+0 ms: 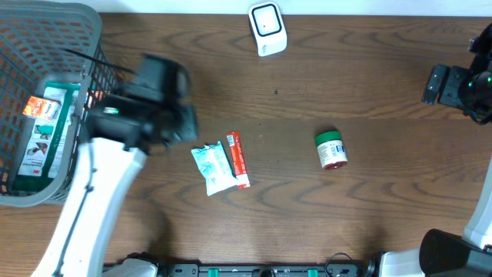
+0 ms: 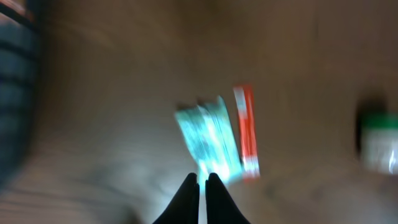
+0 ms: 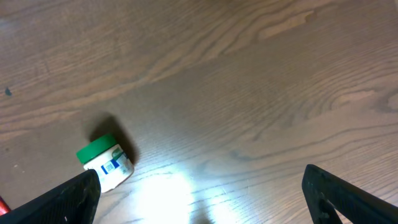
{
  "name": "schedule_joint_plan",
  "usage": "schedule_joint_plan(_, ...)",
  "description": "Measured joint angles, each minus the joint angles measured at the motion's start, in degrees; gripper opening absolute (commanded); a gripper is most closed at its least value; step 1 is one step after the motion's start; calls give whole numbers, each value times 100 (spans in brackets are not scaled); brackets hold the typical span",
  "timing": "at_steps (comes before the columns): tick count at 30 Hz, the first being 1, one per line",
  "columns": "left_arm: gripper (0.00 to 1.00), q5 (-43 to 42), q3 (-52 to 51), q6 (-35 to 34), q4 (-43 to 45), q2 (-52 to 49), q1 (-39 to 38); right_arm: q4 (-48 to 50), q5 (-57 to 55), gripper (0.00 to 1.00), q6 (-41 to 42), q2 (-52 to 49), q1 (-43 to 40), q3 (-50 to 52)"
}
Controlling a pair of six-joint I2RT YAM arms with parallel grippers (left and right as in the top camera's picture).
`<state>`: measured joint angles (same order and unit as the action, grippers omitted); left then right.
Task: Scan the item barcode
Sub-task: 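Move the left gripper back into the grey basket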
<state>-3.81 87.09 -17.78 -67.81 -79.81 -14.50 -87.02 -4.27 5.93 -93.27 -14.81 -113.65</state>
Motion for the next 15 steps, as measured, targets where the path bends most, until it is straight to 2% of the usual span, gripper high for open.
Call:
schedule_joint_plan(5, 56, 570, 1318, -105, 256, 26, 1032, 0, -2, 99, 0, 0, 0, 0)
schedule_joint_plan(8, 66, 726, 1556, -262, 850, 63, 1749, -2, -2, 99, 2, 0, 0, 0)
schedule_joint_plan(15, 74, 866, 1600, -820, 1744, -358, 3386, 0, -2, 99, 2, 0, 0, 0)
